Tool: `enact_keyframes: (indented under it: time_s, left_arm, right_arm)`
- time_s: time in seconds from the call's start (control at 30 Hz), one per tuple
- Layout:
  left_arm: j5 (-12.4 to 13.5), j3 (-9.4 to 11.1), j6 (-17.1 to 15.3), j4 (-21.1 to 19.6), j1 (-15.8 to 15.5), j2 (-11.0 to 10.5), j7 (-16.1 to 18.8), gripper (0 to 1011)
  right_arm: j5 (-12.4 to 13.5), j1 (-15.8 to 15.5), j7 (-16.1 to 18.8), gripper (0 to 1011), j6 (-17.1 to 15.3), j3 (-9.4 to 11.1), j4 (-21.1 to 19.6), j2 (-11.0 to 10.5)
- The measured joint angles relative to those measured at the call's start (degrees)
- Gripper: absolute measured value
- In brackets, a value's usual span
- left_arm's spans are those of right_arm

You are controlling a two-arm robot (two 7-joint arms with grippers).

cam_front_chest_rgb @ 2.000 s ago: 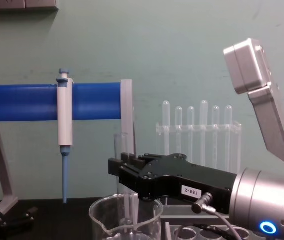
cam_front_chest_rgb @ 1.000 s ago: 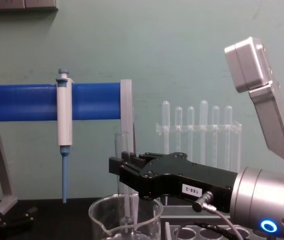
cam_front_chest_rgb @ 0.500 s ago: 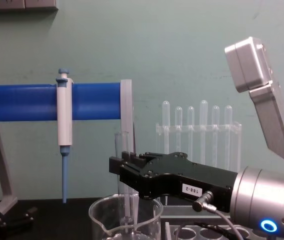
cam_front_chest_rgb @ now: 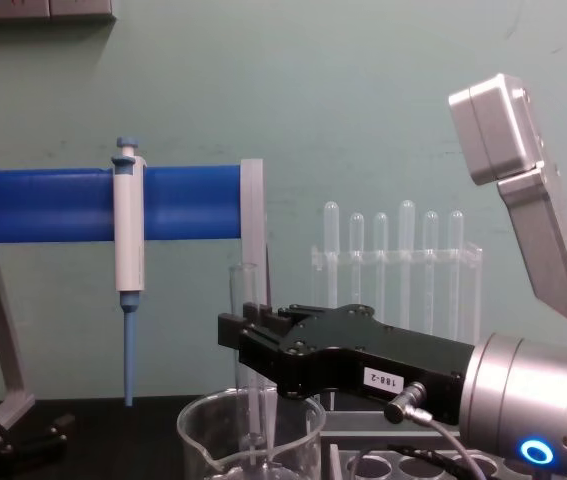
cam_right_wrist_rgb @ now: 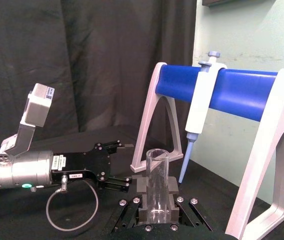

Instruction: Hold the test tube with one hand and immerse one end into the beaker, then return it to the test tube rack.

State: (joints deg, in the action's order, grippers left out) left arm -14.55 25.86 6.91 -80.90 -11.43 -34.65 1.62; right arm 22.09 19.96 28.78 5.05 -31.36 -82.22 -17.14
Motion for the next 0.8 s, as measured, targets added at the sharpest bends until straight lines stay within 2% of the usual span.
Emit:
enact_keyframes:
  time_s: [0.8]
  left_arm:
    - [0.0,0.0,0.0,0.0,0.0,0.0,0.0,1000]
  right_arm:
    - [0.0,0.0,0.0,228,0.0,0.0,0.0,0.0]
